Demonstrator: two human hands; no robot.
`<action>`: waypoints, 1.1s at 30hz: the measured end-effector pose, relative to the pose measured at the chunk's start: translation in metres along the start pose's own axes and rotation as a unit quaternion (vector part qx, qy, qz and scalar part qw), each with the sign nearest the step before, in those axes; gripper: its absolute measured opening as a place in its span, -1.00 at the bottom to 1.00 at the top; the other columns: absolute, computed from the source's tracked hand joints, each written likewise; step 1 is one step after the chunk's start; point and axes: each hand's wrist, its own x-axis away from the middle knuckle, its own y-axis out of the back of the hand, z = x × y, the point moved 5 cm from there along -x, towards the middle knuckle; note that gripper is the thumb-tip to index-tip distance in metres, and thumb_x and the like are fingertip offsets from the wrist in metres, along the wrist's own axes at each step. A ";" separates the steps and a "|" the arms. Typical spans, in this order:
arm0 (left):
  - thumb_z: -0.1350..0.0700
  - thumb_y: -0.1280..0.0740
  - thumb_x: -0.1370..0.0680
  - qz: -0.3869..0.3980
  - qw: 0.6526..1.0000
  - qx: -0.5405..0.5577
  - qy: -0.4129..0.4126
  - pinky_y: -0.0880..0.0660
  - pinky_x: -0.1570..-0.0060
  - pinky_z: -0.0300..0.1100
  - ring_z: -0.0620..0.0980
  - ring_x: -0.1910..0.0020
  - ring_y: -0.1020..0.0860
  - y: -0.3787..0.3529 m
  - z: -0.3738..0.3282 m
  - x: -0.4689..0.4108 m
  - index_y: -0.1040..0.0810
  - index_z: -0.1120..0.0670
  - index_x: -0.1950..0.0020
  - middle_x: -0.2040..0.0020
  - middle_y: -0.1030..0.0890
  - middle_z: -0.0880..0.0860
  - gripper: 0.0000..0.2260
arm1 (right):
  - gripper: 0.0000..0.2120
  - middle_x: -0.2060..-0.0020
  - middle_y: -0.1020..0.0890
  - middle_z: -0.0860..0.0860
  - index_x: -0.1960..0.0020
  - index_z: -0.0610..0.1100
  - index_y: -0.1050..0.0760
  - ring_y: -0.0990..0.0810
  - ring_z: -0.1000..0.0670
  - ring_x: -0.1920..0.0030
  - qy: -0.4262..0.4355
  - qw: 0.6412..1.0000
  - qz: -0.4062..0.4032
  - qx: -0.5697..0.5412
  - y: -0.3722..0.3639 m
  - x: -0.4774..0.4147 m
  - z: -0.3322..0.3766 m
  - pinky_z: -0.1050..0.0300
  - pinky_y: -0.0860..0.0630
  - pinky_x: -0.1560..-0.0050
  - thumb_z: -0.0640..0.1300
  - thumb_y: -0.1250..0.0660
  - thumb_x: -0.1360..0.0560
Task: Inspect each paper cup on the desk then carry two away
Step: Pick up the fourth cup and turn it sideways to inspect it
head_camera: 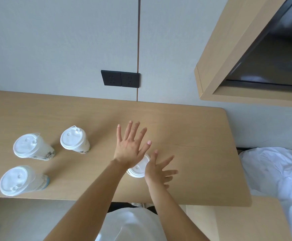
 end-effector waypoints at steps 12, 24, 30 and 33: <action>-0.40 0.19 -0.57 0.064 0.890 0.159 0.422 0.11 -0.57 0.30 0.19 -0.67 0.03 -0.025 0.017 0.060 -0.02 -0.04 -0.69 -0.68 -0.11 0.15 -0.24 | -0.18 -0.65 0.35 -0.22 -0.65 0.25 0.37 0.29 -0.21 -0.67 0.247 0.948 -0.043 0.197 -0.007 -0.021 0.053 -0.37 0.28 -0.58 0.53 0.11 -0.55; -0.42 0.26 -0.53 0.112 0.936 0.112 0.314 0.23 -0.56 0.34 0.19 -0.68 0.17 -0.022 0.023 0.045 0.19 -0.16 -0.68 -0.70 0.00 0.11 -0.26 | -0.21 -0.68 0.21 -0.24 -0.68 0.23 0.25 0.18 -0.19 -0.68 0.218 0.952 -0.080 0.197 -0.014 -0.023 0.049 -0.37 0.20 -0.59 0.50 0.11 -0.56; -0.50 0.39 -0.47 0.098 0.992 -0.072 0.038 0.22 -0.56 0.36 0.17 -0.68 0.06 -0.003 0.036 0.003 0.01 -0.01 -0.69 -0.68 -0.16 0.09 -0.08 | -0.28 -0.69 0.19 -0.21 -0.68 0.23 0.28 0.06 -0.20 -0.69 -0.006 1.000 -0.012 0.016 -0.029 0.007 0.000 -0.28 0.15 -0.63 0.45 0.15 -0.62; -0.45 0.33 -0.57 0.090 0.990 -0.105 -0.034 0.03 -0.55 0.40 0.20 -0.65 -0.14 -0.003 0.028 -0.002 -0.21 0.05 -0.65 -0.59 -0.36 0.14 -0.13 | -0.31 -0.69 0.22 -0.18 -0.68 0.24 0.29 0.08 -0.22 -0.68 -0.037 0.999 -0.002 -0.004 -0.028 0.014 -0.005 -0.28 0.13 -0.63 0.41 0.15 -0.65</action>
